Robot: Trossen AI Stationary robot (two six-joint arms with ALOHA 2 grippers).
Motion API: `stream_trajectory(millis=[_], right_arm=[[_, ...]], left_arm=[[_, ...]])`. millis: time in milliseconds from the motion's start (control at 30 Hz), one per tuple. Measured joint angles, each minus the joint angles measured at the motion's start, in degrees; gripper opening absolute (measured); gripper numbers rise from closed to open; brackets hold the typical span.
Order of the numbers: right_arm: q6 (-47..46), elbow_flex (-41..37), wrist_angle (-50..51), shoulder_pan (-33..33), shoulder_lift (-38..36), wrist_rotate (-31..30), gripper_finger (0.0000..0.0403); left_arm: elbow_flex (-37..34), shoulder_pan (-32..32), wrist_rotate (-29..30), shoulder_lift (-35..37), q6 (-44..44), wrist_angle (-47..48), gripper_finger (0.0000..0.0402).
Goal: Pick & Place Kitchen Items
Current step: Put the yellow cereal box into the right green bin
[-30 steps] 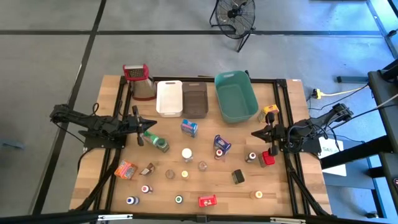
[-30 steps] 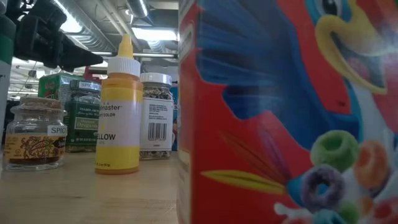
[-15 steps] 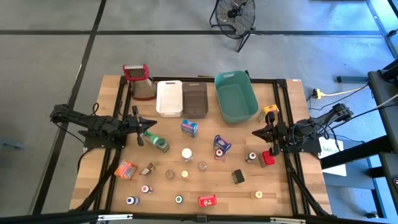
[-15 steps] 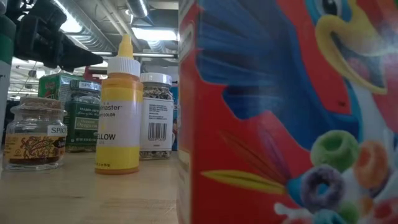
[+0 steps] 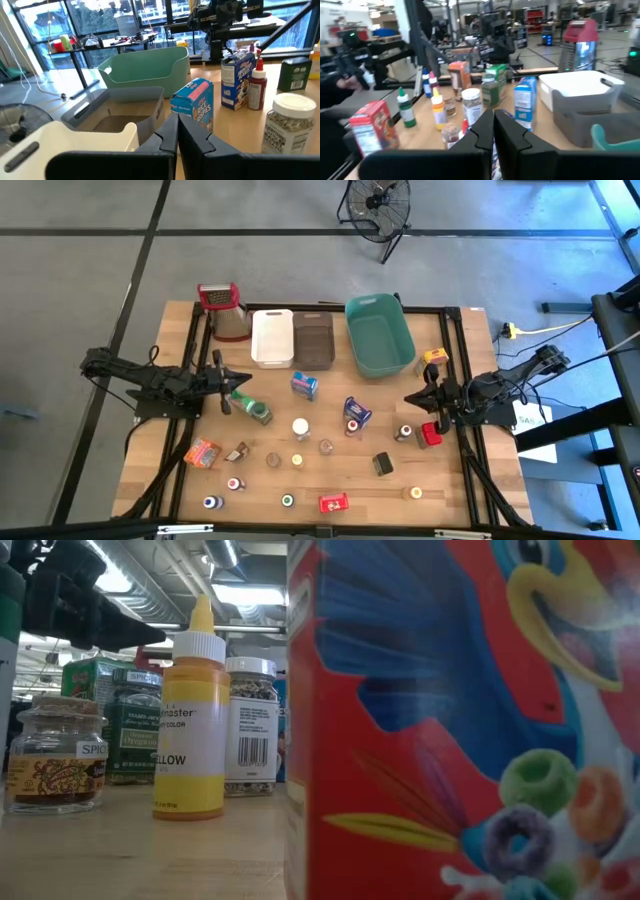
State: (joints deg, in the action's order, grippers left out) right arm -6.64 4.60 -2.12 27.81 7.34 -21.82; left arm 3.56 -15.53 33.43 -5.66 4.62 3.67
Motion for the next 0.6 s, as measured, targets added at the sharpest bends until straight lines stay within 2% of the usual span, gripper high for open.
stream_trajectory(millis=[167,367,600], right_arm=[[-0.21,0.00,-0.99,0.01,1.21,4.32,0.0018],[-0.01,0.01,-3.64,-0.02,2.95,2.54,0.0025],[8.74,0.01,-16.07,-0.04,5.99,-2.05,0.0086]], left_arm=[[0.00,-0.01,-0.01,0.00,0.96,0.01,0.0004],[0.01,0.00,-0.02,0.00,0.70,0.00,0.0004],[0.01,0.00,-0.02,-0.01,0.70,-0.01,0.0004]])
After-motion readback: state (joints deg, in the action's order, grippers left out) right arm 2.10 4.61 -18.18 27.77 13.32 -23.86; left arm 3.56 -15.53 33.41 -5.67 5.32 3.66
